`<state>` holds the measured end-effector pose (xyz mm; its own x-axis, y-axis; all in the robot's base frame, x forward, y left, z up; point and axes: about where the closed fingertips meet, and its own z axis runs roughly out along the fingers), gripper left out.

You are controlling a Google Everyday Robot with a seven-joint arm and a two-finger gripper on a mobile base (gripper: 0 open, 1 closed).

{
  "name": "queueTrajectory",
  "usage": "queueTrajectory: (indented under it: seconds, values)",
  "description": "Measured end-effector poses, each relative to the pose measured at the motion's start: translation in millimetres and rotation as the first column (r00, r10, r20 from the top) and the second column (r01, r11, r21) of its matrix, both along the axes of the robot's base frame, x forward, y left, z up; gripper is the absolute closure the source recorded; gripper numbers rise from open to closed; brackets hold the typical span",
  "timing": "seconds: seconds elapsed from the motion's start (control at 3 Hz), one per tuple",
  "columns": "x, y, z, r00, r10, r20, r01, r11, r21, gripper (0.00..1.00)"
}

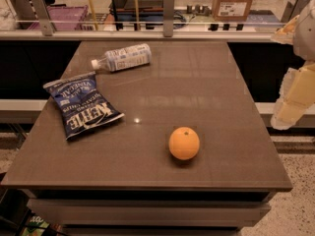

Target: Pick blue plastic bottle

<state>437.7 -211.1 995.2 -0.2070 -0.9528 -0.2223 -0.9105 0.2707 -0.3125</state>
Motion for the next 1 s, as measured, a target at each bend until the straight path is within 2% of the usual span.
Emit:
queueTrajectory:
  seconds: [0.33, 0.67, 1.0]
  values:
    - [2.3, 1.0, 2.7, 1.0, 0.002, 0.005, -0.002, 1.0, -0.003, 0.0]
    - [16.1, 6.0, 6.5, 0.9998, 0.018, 0.004, -0.018, 1.0, -0.014, 0.0]
    - [35.1, 19.1, 7.9, 0.9979, 0.064, -0.001, -0.064, 0.998, -0.027, 0.0]
